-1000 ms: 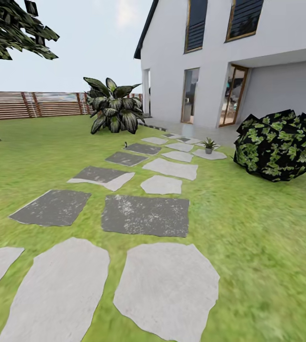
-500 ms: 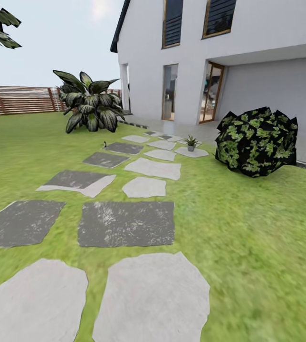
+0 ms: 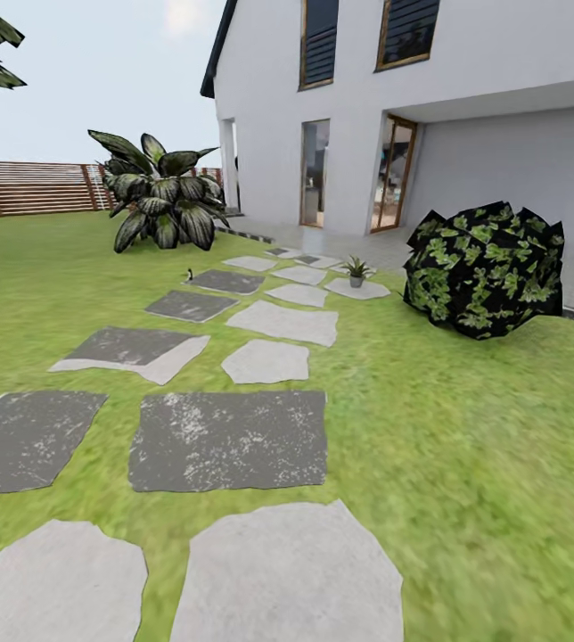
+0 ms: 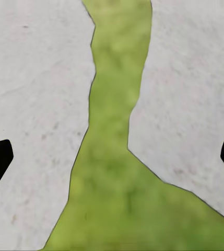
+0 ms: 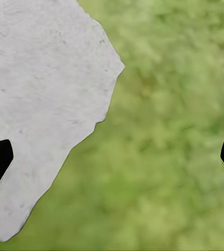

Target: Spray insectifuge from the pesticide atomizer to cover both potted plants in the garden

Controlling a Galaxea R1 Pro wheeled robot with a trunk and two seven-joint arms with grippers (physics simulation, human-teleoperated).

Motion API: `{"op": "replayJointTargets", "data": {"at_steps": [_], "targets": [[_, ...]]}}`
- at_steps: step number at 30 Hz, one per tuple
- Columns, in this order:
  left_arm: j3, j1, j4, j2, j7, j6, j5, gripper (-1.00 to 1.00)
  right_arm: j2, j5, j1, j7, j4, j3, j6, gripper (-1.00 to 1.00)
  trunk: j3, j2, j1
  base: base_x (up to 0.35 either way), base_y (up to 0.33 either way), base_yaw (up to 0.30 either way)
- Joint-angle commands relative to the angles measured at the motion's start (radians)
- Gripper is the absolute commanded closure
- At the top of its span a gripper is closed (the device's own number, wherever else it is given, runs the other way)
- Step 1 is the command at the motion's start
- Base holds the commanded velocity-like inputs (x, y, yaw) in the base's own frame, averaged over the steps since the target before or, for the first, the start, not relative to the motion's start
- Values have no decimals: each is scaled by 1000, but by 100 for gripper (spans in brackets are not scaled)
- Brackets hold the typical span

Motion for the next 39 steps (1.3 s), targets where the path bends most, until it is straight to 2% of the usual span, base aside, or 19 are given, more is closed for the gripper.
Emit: {"op": "replayJointTargets", "data": {"at_steps": [1,39], "targets": [[3,-1,1,0,-1,-3,-2,-100,0,0,0,0,1,-1,-3,-100,-1,0,0,338,0,-1],[3,-1,1,1,0,-3,-2,-100,0,-1,0,0,1,-6,-3,-100,-1,0,0,338,0,0]]}}
